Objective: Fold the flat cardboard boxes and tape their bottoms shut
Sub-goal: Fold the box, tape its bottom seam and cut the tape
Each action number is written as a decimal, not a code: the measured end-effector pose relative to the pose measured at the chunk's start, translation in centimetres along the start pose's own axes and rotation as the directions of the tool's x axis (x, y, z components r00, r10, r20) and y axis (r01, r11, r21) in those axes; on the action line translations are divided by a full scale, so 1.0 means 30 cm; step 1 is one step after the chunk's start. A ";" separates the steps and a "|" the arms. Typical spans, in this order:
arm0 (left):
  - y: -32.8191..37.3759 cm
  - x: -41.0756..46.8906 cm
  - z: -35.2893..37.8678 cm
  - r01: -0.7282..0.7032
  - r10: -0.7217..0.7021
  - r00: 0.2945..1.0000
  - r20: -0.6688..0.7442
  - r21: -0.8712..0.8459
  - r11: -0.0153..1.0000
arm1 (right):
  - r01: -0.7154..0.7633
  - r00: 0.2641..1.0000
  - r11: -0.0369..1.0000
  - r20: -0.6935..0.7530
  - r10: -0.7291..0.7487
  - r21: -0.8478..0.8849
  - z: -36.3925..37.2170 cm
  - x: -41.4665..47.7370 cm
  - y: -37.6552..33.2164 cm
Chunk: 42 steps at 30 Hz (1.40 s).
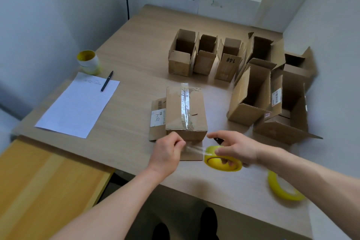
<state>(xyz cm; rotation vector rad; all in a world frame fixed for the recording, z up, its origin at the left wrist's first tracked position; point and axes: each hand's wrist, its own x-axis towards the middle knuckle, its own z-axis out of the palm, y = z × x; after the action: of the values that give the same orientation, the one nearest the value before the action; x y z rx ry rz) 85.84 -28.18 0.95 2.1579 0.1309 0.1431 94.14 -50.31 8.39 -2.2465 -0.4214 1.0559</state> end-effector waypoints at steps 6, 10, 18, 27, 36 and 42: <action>-0.071 0.079 -0.050 0.119 -0.105 0.987 -0.122 0.113 0.986 | 0.003 0.960 0.811 -0.226 -0.166 -0.586 -0.071 0.069 0.002; -0.087 0.107 -0.045 0.127 -0.103 0.985 -0.138 0.180 0.975 | -0.011 0.961 0.787 -0.225 -0.163 -0.616 -0.084 0.112 0.015; -0.127 0.142 -0.034 0.193 -0.144 0.968 -0.205 0.244 0.951 | -0.100 0.931 0.651 -0.302 -0.206 -0.753 -0.021 0.209 0.050; -0.148 0.162 -0.015 0.257 -0.200 0.952 -0.231 0.252 0.933 | -0.105 0.906 0.612 -0.329 -0.267 -0.784 0.014 0.254 0.093; -0.153 0.234 -0.013 0.652 -0.652 0.746 -0.135 -0.056 0.757 | -0.082 0.870 0.613 -0.356 -0.340 -0.786 0.052 0.312 0.136; -0.167 0.283 0.001 0.704 -0.774 0.611 -0.166 -0.334 0.627 | -0.026 0.872 0.628 -0.325 -0.366 -0.778 0.043 0.355 0.151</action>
<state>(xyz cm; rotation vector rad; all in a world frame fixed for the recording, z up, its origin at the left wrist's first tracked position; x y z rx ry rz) 94.03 -24.16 -2.77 1.6579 1.1318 -0.0132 99.98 -47.75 -1.35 -2.9989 -1.0067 0.1670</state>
